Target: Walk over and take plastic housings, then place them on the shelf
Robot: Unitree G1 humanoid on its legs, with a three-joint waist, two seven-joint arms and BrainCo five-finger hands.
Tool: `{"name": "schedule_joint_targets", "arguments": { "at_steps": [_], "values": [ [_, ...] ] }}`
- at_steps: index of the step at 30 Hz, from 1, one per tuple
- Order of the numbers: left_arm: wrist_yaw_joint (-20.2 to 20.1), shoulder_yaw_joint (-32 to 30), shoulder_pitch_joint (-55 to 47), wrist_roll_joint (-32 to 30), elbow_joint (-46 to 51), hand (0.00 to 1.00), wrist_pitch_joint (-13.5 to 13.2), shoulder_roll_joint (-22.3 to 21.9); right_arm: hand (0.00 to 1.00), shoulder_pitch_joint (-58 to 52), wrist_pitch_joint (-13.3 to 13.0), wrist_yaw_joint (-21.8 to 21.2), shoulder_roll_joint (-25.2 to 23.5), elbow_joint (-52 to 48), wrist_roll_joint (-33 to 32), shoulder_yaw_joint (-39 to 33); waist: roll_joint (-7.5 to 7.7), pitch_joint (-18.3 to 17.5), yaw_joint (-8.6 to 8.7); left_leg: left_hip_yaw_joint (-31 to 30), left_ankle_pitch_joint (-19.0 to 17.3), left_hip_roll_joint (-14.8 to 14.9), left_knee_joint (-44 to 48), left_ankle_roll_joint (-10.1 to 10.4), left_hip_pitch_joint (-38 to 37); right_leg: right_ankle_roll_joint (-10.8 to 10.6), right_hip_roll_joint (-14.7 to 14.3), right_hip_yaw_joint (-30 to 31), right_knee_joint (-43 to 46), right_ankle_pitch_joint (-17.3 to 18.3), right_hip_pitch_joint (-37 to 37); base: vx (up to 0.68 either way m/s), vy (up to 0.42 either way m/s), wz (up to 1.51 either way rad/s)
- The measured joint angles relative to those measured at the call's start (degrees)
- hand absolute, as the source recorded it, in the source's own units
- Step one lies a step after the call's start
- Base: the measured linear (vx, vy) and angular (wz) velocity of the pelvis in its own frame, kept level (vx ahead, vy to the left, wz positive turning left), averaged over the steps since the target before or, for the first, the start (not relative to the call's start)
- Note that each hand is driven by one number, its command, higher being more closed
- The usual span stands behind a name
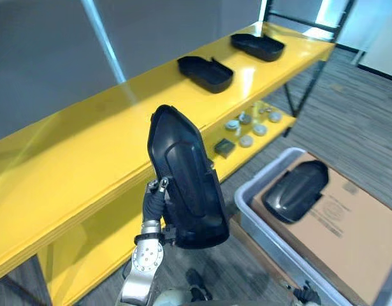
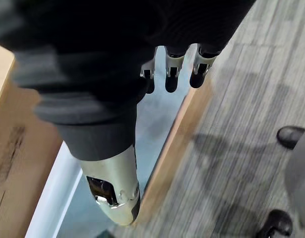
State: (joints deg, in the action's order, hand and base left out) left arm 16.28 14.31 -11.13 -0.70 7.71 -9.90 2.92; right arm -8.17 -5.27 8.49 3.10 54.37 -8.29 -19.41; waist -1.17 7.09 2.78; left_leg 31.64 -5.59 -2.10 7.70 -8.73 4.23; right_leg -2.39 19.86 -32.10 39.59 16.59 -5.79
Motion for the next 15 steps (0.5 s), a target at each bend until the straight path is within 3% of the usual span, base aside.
{"name": "schedule_joint_targets", "arguments": {
  "at_steps": [2, 5, 8, 10, 11, 15],
  "values": [
    [0.27, -0.12, 1.63, -0.08, -1.24, 1.00, -0.03, -0.03, 0.00, -0.63, 0.43, -0.17, -0.52, 0.04, 0.02, 1.12, -0.43, 0.99, 1.36, -4.15, 0.23, -1.15, -1.66, 0.26, -2.07, -1.29, -6.60, 15.17, -1.01, 3.52, 6.42, 0.15, 0.082, 0.89],
    [0.28, 0.25, 2.74, -0.11, -3.51, 1.00, -0.08, -0.02, 0.00, -2.34, 0.44, -0.33, -0.33, -0.03, 0.01, 2.48, -0.58, 1.19, 2.99, -9.30, 0.29, -3.27, -2.12, 0.31, -3.39, -1.11, -11.14, 26.22, -6.59, 3.84, 11.61, 0.13, 0.025, 0.98],
    [0.27, 1.62, 3.76, -0.19, -5.38, 1.00, -0.09, -0.11, 0.00, -5.20, 0.58, -1.04, -0.36, -0.20, 0.12, 2.71, -0.59, 1.47, 3.17, -14.80, 0.31, -4.70, -2.11, 0.47, -4.63, -1.72, -14.95, 37.21, -9.77, 3.14, 15.32, 0.14, -0.047, 1.13],
    [0.26, 1.99, 3.11, -0.28, -5.67, 1.00, -0.11, -0.65, 0.00, -7.93, 0.68, -1.04, -0.47, -1.63, 0.64, 4.56, 0.15, 1.35, 2.47, -15.75, -0.80, -5.30, -2.38, 0.86, -6.44, -3.21, -15.15, 40.07, -11.96, 1.91, 14.96, 0.13, -0.097, 0.80],
    [0.25, 1.50, 2.61, -0.34, -5.69, 1.00, -0.12, -1.01, 0.00, -9.10, 0.70, -1.16, -0.84, -3.25, 1.21, 4.81, 0.73, 0.94, 2.49, -12.42, -2.91, -4.58, -1.96, 2.21, -7.21, -3.94, -14.42, 40.04, -14.14, 0.87, 14.47, 0.16, -0.138, 0.54],
    [-0.71, 1.09, 1.59, -0.46, -5.74, 1.00, -0.13, -2.97, 0.00, -10.76, 0.60, -1.40, -0.92, -5.75, 2.20, 4.78, -0.87, -0.08, 2.54, -9.69, -3.79, -1.06, 0.88, 3.88, -7.90, -1.91, -16.44, 39.76, -19.97, -6.04, 9.78, 0.16, -0.126, 0.17]
  ]
}}
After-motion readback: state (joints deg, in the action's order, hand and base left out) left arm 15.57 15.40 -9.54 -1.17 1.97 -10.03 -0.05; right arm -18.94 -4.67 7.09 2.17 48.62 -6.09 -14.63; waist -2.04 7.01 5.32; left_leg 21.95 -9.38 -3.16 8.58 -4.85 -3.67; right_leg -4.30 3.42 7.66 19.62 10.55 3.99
